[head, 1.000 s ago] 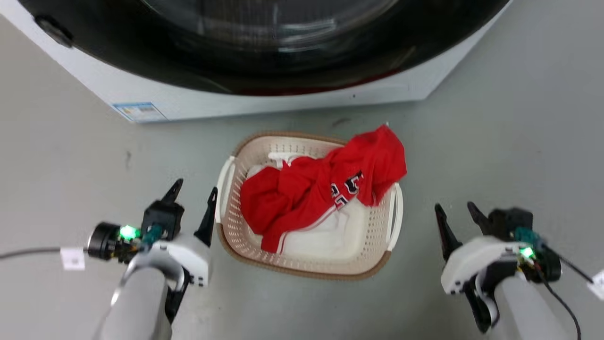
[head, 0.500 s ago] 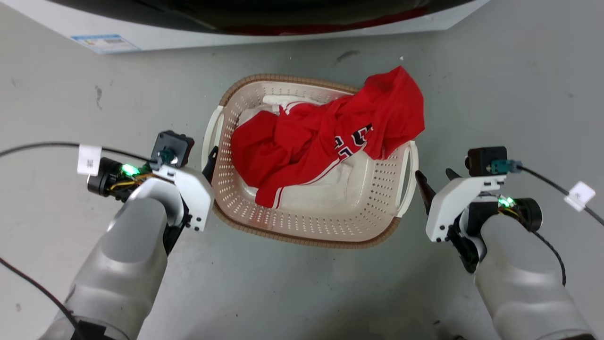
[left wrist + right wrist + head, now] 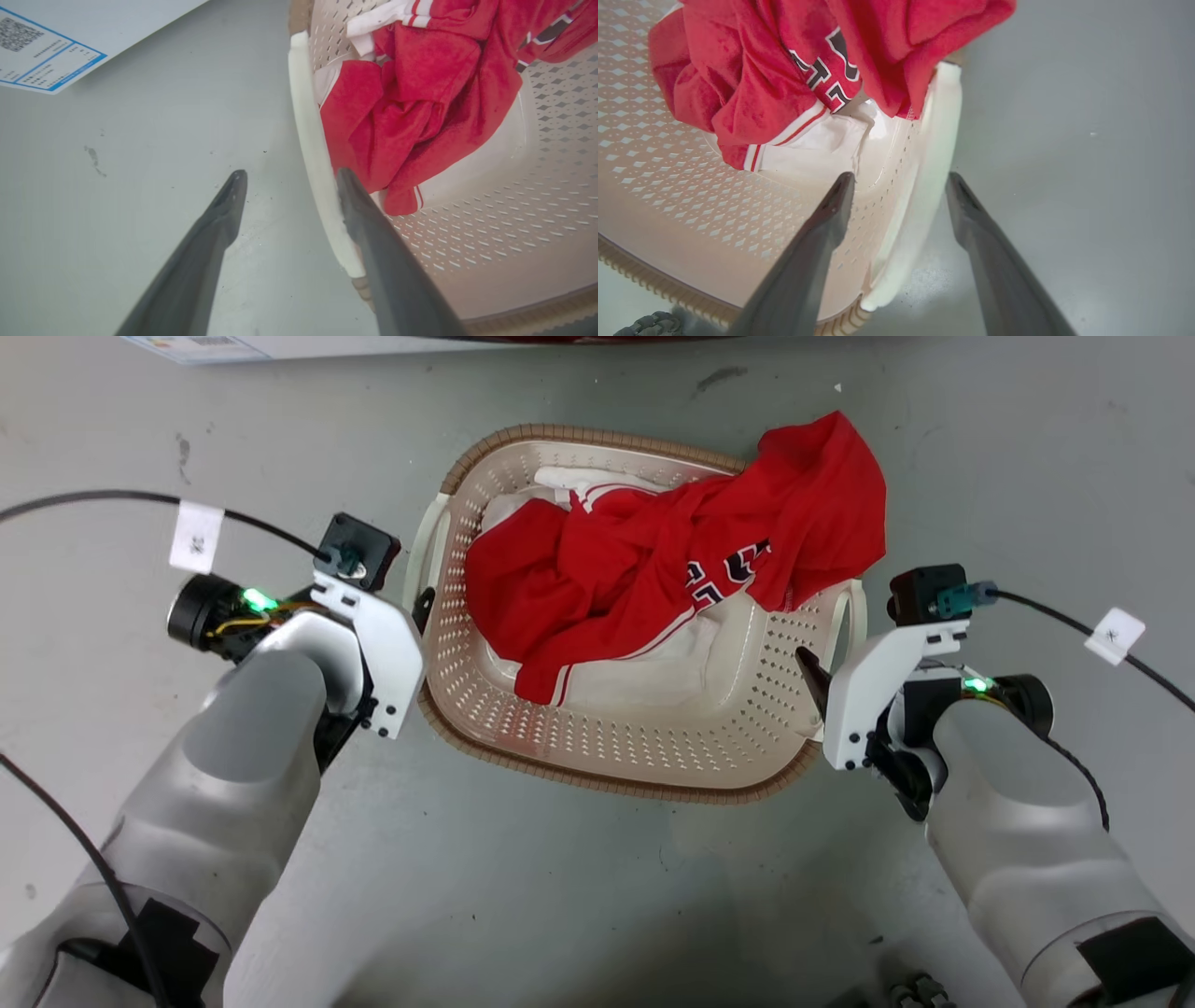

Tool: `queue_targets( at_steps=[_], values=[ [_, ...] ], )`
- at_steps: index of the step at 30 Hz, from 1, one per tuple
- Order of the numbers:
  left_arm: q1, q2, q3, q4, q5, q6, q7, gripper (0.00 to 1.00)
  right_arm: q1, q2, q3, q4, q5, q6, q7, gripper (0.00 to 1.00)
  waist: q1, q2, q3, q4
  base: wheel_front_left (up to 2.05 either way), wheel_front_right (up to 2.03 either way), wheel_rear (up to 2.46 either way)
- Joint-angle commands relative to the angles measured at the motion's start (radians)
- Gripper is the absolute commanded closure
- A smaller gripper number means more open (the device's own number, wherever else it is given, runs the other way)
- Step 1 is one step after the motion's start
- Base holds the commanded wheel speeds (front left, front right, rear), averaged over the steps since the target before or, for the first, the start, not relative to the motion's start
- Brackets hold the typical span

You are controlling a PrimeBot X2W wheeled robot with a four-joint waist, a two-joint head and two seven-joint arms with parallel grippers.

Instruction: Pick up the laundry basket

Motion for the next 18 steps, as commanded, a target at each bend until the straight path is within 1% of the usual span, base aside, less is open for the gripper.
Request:
queue_targets(
  at_steps=[1,5,14,18],
  values=[
    [-0.016,0.005,-0.019,-0.006,-0.013,0.001,0.007,0.00,-0.021,-0.002,0.009,0.009,0.005,-0.001,0.005,0.00,-0.0001,0.0000,0.010,-0.001,0.00,0.00,0.00],
    [-0.052,0.033,-0.098,-0.017,-0.064,0.001,0.039,0.00,-0.055,-0.001,0.035,0.024,0.035,-0.001,0.021,0.00,-0.0001,0.0000,0.032,-0.006,0.00,0.00,0.00],
    [-0.098,0.061,-0.227,-0.038,-0.192,0.001,0.105,0.00,-0.081,-0.002,0.102,0.041,0.108,-0.001,0.027,0.00,-0.0001,0.0000,0.064,-0.013,0.00,0.00,0.00],
    [-0.116,0.082,-0.269,-0.041,-0.232,0.001,0.094,0.00,-0.091,-0.001,0.126,0.049,0.130,-0.001,0.019,0.00,-0.0001,0.0000,0.073,-0.014,0.00,0.00,0.00]
  ],
)
